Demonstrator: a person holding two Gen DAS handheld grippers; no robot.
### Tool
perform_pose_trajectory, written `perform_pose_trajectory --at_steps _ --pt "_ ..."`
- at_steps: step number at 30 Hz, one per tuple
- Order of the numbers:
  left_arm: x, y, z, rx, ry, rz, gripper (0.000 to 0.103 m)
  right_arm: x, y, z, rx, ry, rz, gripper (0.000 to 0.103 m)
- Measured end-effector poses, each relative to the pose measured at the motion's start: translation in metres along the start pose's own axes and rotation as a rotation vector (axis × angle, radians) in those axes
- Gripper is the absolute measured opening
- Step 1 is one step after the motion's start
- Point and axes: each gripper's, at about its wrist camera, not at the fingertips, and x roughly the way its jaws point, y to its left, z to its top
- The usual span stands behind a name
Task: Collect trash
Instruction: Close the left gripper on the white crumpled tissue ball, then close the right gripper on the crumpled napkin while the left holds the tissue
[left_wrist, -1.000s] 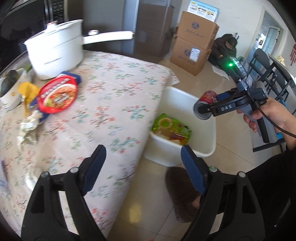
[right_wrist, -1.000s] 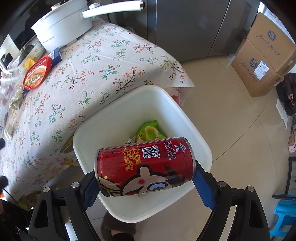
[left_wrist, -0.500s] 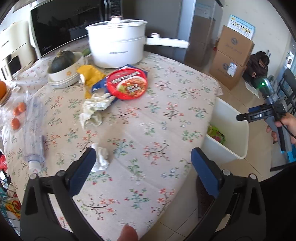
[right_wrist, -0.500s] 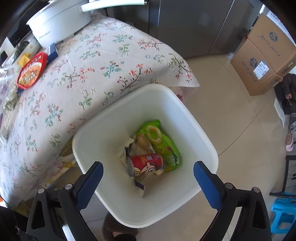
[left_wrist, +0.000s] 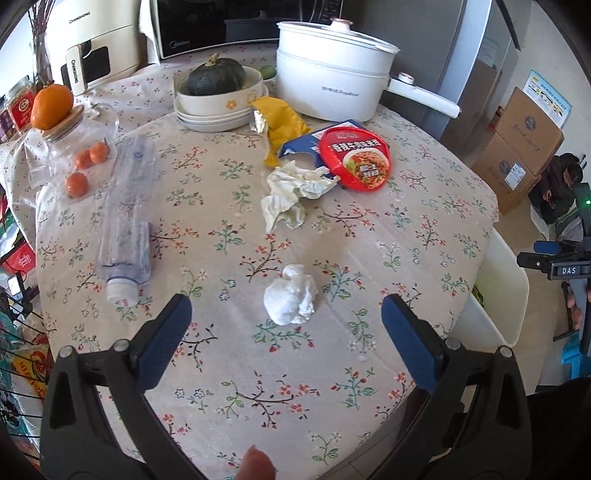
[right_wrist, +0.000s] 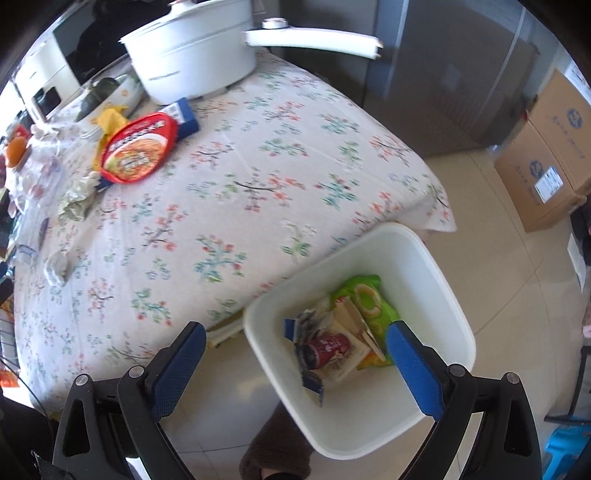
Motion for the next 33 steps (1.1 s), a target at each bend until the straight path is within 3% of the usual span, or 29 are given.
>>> perform_pose_trajectory --at_steps 8,11,15,17,20,25,33 --pt "0.032 0.013 -0.001 -0.042 0.053 0.034 0.100 0.001 0.043 0.017 -0.041 -0.018 0.041 0.099" --pt "0.048 0.010 -0.002 -0.027 0.084 0.023 0.087 0.004 0.054 0.020 -0.056 -0.014 0.047 0.099" --pt "0.067 0.006 -0.004 -0.010 0.109 0.011 0.057 0.008 0.065 0.022 -0.075 -0.004 0.044 0.099" --pt "0.070 0.005 -0.004 -0.005 0.103 -0.007 0.053 0.010 0.067 0.022 -0.083 -0.001 0.039 0.099" --pt "0.072 0.001 -0.003 0.011 0.096 -0.026 0.036 0.011 0.069 0.021 -0.089 0.003 0.034 0.099" --pt "0.069 -0.003 -0.002 0.028 0.094 -0.017 0.028 0.011 0.071 0.023 -0.077 0.001 0.035 0.099" --pt "0.026 0.015 0.009 -0.043 0.017 -0.044 0.027 0.008 0.090 0.036 -0.036 -0.019 0.091 0.099"
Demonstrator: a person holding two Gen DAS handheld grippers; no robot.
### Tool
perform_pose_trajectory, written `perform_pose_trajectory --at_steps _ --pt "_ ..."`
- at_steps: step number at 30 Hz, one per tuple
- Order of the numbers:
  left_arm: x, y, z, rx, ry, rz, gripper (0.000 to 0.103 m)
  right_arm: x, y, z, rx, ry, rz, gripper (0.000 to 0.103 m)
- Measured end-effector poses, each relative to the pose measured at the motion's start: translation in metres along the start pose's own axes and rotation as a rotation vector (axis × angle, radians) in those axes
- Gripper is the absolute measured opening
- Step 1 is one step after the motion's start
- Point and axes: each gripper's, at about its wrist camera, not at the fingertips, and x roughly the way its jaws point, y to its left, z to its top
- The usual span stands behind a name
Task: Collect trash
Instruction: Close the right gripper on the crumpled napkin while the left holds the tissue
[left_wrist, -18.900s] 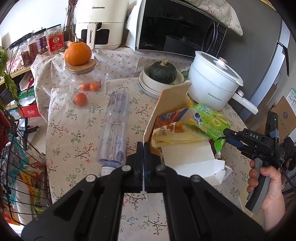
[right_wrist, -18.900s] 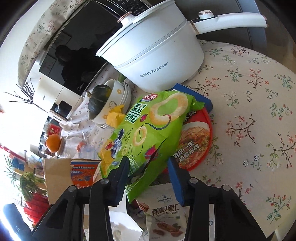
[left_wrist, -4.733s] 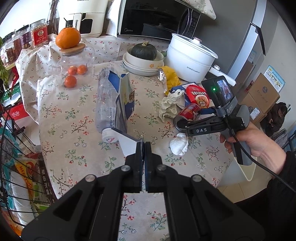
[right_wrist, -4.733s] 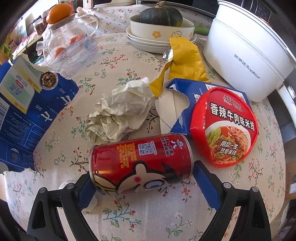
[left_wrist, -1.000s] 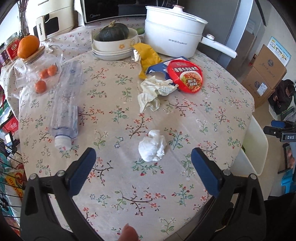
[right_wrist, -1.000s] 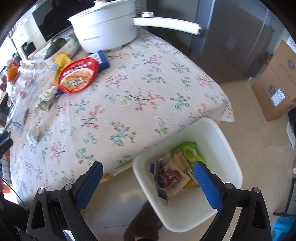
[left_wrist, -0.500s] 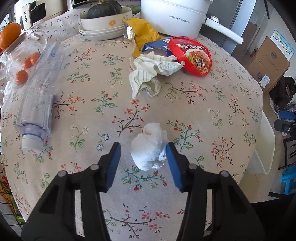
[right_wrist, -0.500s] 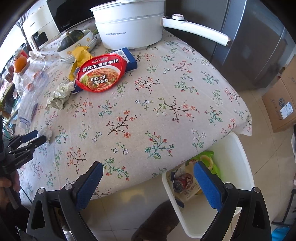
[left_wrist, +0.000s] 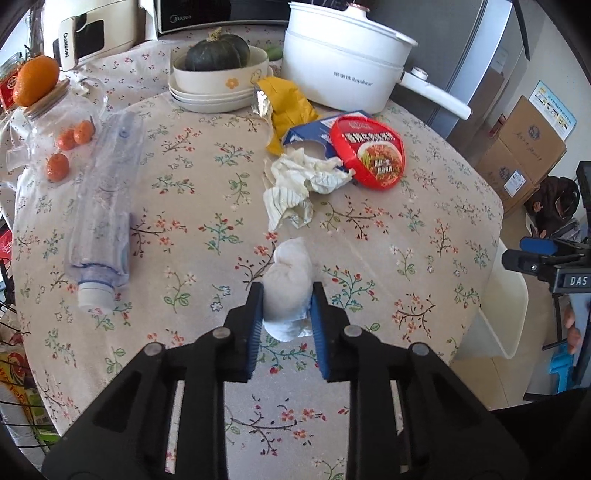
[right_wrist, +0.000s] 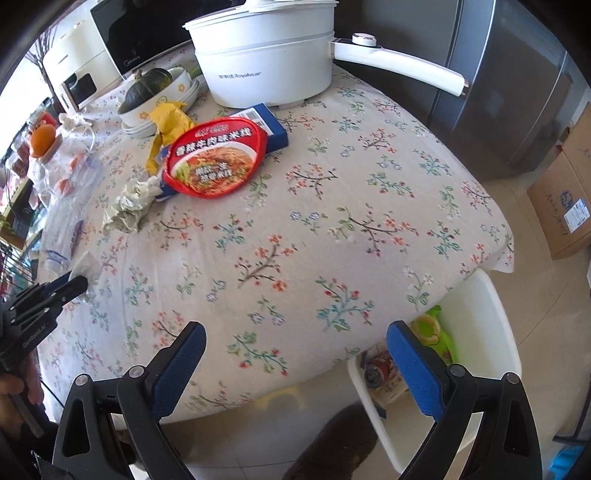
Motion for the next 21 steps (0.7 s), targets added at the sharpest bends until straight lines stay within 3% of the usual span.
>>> perform_pose_trajectory --at_steps 14,21 --pt "-0.054 0.055 0.005 -0.034 -0.105 0.143 0.027 0.027 0.108 0.048 -0.003 -0.029 0.137 0.099" --pt "-0.064 0.082 0.002 -0.089 -0.106 0.129 0.027 0.058 0.166 0.070 -0.021 -0.031 0.164 0.099"
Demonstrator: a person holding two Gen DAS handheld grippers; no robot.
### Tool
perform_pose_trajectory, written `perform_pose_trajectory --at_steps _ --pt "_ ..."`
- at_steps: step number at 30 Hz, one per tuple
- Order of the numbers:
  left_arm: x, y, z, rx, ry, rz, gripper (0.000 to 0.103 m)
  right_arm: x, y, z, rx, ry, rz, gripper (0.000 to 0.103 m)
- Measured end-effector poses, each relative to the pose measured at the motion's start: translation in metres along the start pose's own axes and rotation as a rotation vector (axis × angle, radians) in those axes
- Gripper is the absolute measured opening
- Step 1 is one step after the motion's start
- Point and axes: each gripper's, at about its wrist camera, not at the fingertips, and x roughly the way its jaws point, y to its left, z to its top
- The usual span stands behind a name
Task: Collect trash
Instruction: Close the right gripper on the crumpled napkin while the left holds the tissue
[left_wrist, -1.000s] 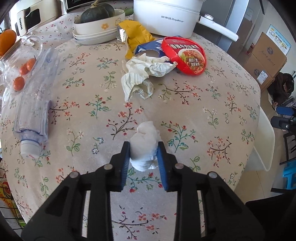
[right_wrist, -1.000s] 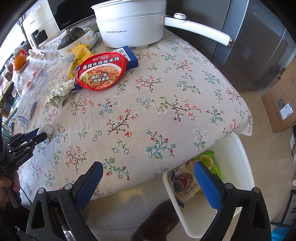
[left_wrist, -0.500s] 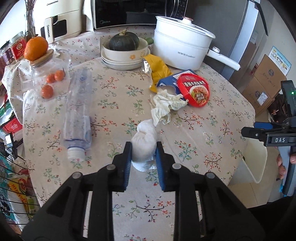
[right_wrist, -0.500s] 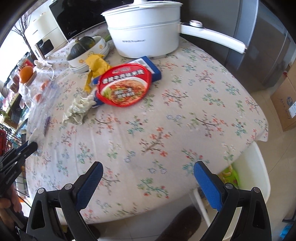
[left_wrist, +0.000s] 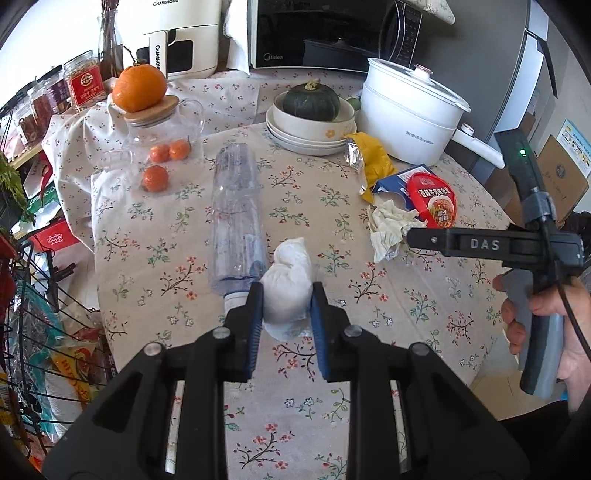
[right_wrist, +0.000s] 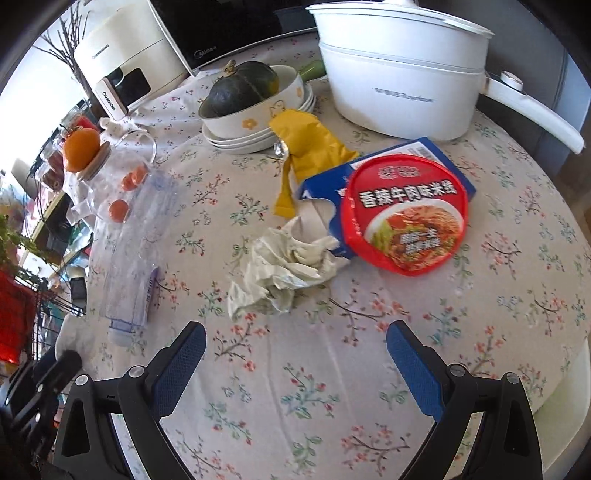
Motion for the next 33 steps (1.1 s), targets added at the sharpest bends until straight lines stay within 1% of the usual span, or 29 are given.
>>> perform_pose_trajectory --at_steps 4,7,9,10,11,12,15,16,17,24,29,33 --pt "-0.001 0.006 0.001 -0.022 0.000 -0.012 0.027 0.026 0.017 0.006 0.012 0.001 -0.008 0.097" --pt "0.000 0.006 0.002 -0.023 0.003 -0.019 0.027 0.041 0.022 0.007 0.024 0.010 -0.025 0.086" --pt "0.000 0.006 0.002 -0.020 0.003 -0.020 0.027 0.047 0.021 0.007 0.038 0.016 -0.027 0.074" --pt "0.000 0.006 0.002 -0.018 0.003 -0.020 0.027 0.050 0.021 0.007 0.043 0.019 -0.029 0.071" --pt "0.000 0.005 0.002 -0.017 0.003 -0.020 0.027 0.052 0.020 0.007 0.042 0.022 -0.029 0.062" --pt "0.000 0.006 0.002 -0.016 0.003 -0.020 0.027 0.053 0.019 0.007 0.039 0.026 -0.027 0.050" --pt "0.000 0.005 0.002 -0.015 0.004 -0.019 0.027 0.052 0.017 0.006 0.020 0.037 -0.026 0.034" --pt "0.000 0.004 0.002 -0.013 0.004 -0.017 0.027 0.051 0.017 0.006 0.012 0.038 -0.026 0.030" --pt "0.000 0.004 0.002 -0.012 0.005 -0.015 0.027 0.050 0.017 0.006 0.004 0.037 -0.026 0.021" --pt "0.001 0.000 0.001 -0.007 0.006 -0.015 0.027 0.023 0.009 -0.001 -0.020 0.023 0.000 0.019" --pt "0.000 -0.005 0.002 -0.002 0.003 -0.037 0.027 -0.004 -0.005 -0.006 -0.015 0.009 0.015 0.019" --pt "-0.001 -0.015 0.000 0.009 0.002 -0.054 0.027 -0.031 -0.022 -0.013 -0.018 -0.012 0.009 0.019"
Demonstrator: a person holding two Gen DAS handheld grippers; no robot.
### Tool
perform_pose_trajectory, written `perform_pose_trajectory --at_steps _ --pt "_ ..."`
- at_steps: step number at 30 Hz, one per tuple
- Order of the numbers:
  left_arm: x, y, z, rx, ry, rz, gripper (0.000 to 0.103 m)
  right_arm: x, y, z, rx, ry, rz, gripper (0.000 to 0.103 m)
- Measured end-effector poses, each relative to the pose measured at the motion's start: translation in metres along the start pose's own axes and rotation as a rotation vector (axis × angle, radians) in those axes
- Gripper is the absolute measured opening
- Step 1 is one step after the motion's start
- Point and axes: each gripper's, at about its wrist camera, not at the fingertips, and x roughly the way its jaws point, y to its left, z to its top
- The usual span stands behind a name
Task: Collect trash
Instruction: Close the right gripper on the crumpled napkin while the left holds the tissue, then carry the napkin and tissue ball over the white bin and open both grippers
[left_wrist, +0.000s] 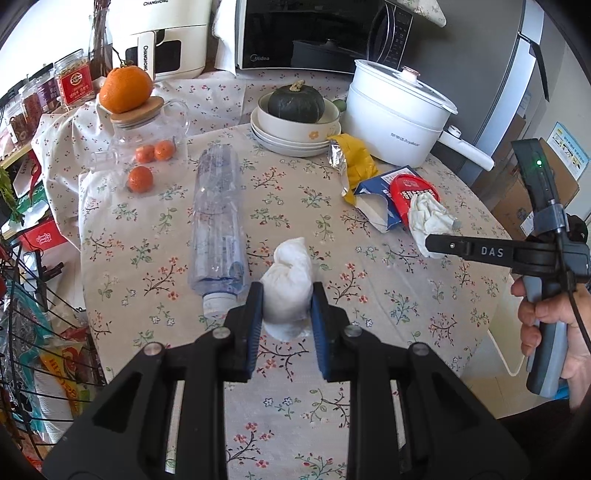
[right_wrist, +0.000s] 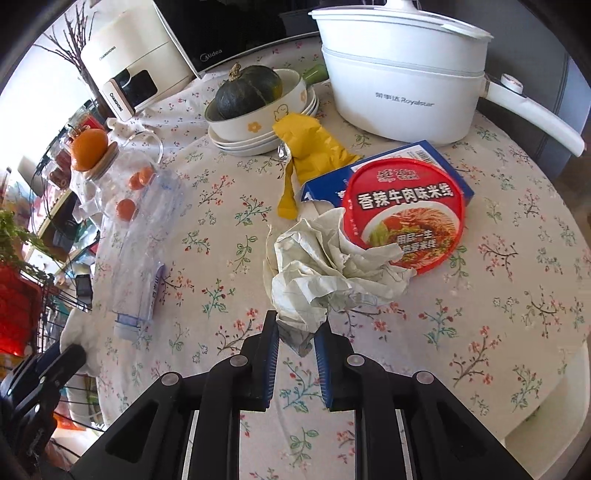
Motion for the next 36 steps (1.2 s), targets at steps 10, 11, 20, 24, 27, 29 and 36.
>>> perform_pose_trajectory --at_steps 10,11,20,24,27,29,36 --pt "0.002 -0.029 -0.005 0.035 0.008 -0.043 0.027 -0.056 -0.058 -0.029 0.008 -0.020 -0.025 0.019" --pt "0.002 -0.034 -0.006 0.040 0.008 -0.048 0.027 -0.060 -0.064 -0.033 0.009 -0.022 -0.031 0.019" --pt "0.003 -0.090 -0.014 0.118 0.007 -0.100 0.027 -0.087 -0.138 -0.070 0.074 -0.013 -0.086 0.019" --pt "0.006 -0.121 -0.018 0.162 0.011 -0.134 0.027 -0.093 -0.175 -0.088 0.115 0.000 -0.111 0.019" --pt "0.009 -0.146 -0.023 0.205 0.022 -0.160 0.027 -0.095 -0.202 -0.101 0.148 0.018 -0.130 0.019" --pt "0.012 -0.163 -0.027 0.230 0.031 -0.180 0.027 -0.094 -0.222 -0.112 0.174 0.034 -0.142 0.019" --pt "0.022 -0.221 -0.046 0.353 0.062 -0.219 0.027 -0.089 -0.280 -0.146 0.250 0.096 -0.183 0.020"
